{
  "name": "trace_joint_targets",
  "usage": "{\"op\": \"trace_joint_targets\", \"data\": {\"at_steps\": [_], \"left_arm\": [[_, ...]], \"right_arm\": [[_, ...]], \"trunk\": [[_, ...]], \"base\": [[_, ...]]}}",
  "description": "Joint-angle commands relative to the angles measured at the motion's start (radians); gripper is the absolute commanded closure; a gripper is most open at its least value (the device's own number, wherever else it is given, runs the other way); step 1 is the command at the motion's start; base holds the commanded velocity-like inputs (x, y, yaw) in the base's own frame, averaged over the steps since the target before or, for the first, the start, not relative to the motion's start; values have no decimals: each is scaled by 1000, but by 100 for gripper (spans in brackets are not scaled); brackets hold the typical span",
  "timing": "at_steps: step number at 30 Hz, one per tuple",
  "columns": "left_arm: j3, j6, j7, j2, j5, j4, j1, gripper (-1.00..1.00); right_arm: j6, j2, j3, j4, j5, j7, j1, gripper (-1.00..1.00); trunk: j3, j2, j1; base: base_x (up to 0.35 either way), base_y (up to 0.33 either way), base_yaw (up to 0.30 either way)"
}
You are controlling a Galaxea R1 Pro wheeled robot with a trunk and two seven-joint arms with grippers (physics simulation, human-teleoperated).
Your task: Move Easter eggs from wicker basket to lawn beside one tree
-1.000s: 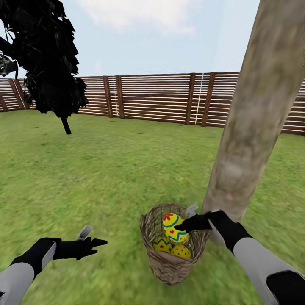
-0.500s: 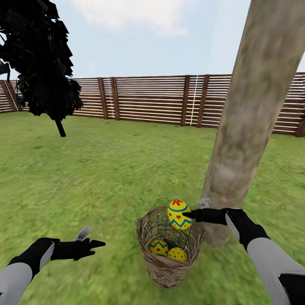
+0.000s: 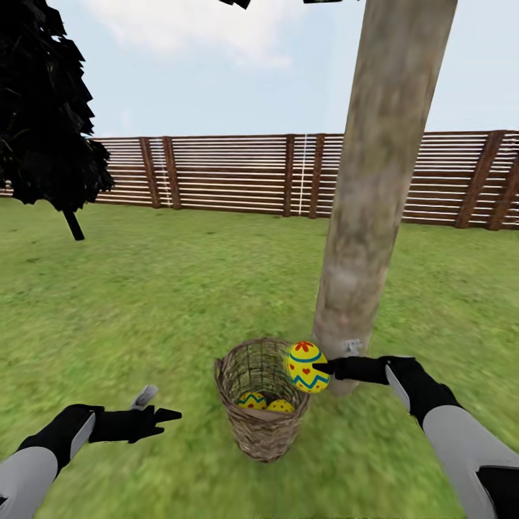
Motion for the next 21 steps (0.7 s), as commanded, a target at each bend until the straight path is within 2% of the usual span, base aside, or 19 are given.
{"op": "trace_joint_targets", "data": {"at_steps": [1,6,9,12,15,17,21], "left_arm": [[3,9,-1,0,1,0,0,-100],[3,9,-1,-1,1,0,0,-100],[3,9,-1,-3,1,0,0,-100],[3,9,-1,-3,2,0,0,-100],[3,9,-1,-3,2,0,0,-100],[3,9,-2,-4,3,0,0,-100],[3,9,-3,-5,3,0,0,-100]], "right_arm": [[7,-8,0,0,-2,3,1,100],[7,-20,-3,3,-3,3,9,100],[7,-21,-25,14,-3,2,17,100],[7,-40,-33,20,-2,0,24,100],[7,-43,-33,21,-2,-11,25,100],[5,-40,-33,35,-1,-86,26,100],[2,-30,-33,39,-1,-351,26,100]], "trunk": [[0,0,0],[6,0,0],[10,0,0],[13,0,0],[17,0,0],[19,0,0],[24,0,0]], "base": [[-9,0,-205],[-2,0,-205],[0,0,-205],[0,0,-205],[0,0,-205],[0,0,-205],[0,0,-205]]}}
